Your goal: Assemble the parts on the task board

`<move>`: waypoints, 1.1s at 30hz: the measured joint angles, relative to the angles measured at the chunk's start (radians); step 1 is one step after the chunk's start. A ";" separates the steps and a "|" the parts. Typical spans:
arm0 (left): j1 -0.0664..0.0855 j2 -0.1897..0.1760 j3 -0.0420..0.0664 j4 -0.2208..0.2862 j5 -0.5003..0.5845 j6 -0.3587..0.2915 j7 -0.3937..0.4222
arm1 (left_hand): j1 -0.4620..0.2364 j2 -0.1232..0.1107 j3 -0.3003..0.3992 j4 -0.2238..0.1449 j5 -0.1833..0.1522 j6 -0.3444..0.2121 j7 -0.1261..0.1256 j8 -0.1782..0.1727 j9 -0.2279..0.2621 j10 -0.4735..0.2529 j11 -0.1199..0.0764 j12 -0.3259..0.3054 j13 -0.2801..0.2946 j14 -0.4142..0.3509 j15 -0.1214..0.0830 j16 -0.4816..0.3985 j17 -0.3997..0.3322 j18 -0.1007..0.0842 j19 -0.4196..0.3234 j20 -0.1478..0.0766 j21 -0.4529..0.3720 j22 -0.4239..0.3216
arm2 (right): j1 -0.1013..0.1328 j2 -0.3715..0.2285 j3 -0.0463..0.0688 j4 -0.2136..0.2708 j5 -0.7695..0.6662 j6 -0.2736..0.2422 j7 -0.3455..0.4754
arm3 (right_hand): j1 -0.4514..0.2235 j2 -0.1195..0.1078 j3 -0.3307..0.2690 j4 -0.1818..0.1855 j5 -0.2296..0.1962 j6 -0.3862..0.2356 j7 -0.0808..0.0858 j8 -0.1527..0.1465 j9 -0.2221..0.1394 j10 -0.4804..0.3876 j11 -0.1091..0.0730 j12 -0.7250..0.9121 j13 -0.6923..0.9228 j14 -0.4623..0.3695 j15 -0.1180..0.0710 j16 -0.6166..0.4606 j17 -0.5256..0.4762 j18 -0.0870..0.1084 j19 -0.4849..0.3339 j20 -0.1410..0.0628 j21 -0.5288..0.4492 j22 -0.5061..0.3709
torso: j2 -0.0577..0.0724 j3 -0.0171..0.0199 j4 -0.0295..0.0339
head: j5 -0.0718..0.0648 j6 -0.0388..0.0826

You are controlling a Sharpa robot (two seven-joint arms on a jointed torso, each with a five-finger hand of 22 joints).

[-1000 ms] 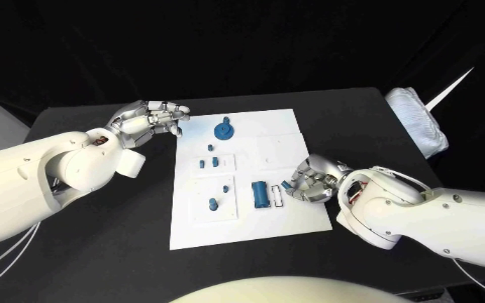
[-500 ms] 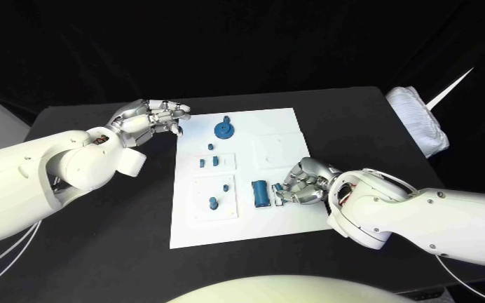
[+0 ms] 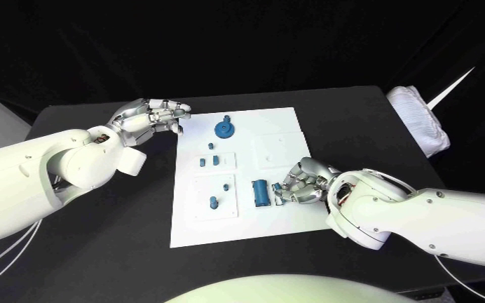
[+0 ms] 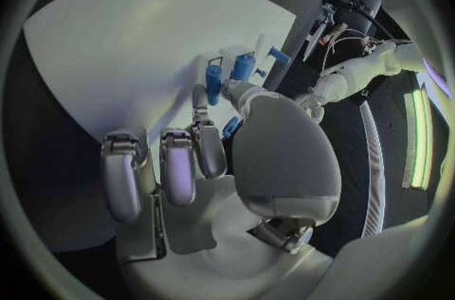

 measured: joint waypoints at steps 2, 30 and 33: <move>0.000 0.000 0.000 0.000 0.000 0.000 0.000 | 0.000 0.000 0.000 0.000 0.000 0.000 0.000 0.000 0.000 0.000 0.000 0.000 0.000 0.000 0.000 0.000 0.000 0.000 0.000 0.000 0.000 0.000 | 0.000 0.000 0.000 0.000 0.000 0.000 0.000 | -0.003 0.003 0.000 0.000 0.000 0.000 0.000 0.000 0.000 0.000 0.000 0.000 0.000 0.000 0.000 0.000 0.000 0.000 0.000 0.000 0.000 0.000 | 0.000 0.0000 0.0000 | 0.000 0.000; 0.000 -0.001 0.000 0.000 0.000 0.000 -0.001 | 0.000 0.000 0.000 0.000 0.000 0.000 0.000 0.000 0.000 0.000 0.000 0.000 0.000 0.000 0.000 0.000 0.000 0.000 0.000 0.000 0.000 -0.001 | 0.000 0.002 0.000 0.002 -0.024 0.001 0.008 | -0.054 -0.004 -0.040 0.004 -0.039 0.000 0.000 -0.001 0.001 0.000 0.000 0.000 0.000 0.000 0.000 0.000 0.001 0.000 0.000 0.000 -0.001 0.000 | -0.001 -0.0007 0.0002 | 0.001 -0.002; 0.000 -0.001 0.000 0.000 0.000 0.000 -0.001 | 0.000 0.000 0.000 0.000 0.000 0.000 0.000 0.000 0.000 0.000 0.000 0.000 0.000 0.000 0.000 0.000 0.000 0.000 0.000 0.000 0.000 -0.001 | 0.000 0.002 0.000 0.002 -0.026 0.001 0.009 | -0.054 -0.004 -0.040 0.004 -0.039 0.000 0.000 -0.001 0.001 0.000 0.000 0.000 0.000 0.000 0.000 0.000 0.001 0.000 0.000 0.000 -0.001 0.000 | -0.001 -0.0007 0.0002 | 0.001 -0.003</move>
